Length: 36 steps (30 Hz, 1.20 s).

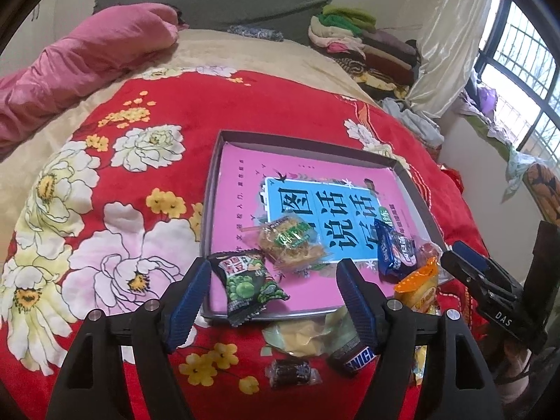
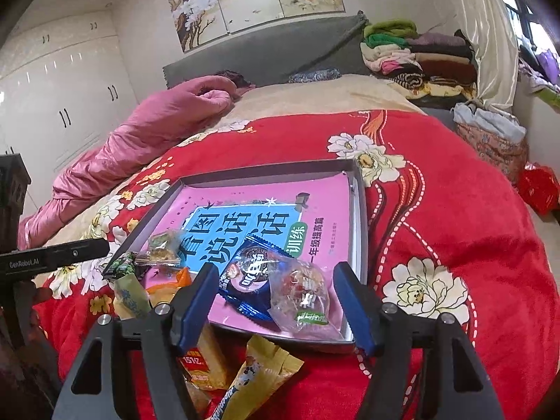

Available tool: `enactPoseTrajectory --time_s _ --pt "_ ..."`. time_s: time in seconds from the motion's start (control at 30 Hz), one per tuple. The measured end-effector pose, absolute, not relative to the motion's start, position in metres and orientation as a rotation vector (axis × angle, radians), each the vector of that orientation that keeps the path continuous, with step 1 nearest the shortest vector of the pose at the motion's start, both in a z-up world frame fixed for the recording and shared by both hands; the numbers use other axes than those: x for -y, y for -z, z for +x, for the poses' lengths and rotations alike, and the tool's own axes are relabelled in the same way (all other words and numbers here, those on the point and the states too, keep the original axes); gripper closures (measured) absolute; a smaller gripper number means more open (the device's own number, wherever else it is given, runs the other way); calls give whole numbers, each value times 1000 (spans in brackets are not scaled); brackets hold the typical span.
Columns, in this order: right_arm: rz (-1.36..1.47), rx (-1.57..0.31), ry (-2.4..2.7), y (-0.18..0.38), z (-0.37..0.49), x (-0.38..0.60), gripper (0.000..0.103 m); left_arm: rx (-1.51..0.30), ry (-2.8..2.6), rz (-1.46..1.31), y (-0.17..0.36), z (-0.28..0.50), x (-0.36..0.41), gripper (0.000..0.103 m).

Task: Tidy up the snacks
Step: 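Release the green pea packet in the tray and withdraw both grippers, then grasp the dark chocolate piece with left gripper while right grasps the yellow rice-cracker bag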

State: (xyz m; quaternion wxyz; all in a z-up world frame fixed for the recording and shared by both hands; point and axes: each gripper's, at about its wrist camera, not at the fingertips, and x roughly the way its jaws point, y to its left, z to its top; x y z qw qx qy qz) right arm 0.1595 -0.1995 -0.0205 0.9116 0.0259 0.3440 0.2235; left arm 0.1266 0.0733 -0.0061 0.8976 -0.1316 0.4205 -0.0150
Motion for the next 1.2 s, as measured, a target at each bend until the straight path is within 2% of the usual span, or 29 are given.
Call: enactPoseTrajectory --time_s 0.67,0.8,1.2 --pt "36 -712 -542 13 137 188 35 -859 51 -254 -2 108 -72 27" --pt "33 -699 -533 10 133 190 35 -850 54 -249 -6 104 -71 23" --pt "44 -676 -495 0 126 203 35 -866 77 -225 -5 96 -67 22"
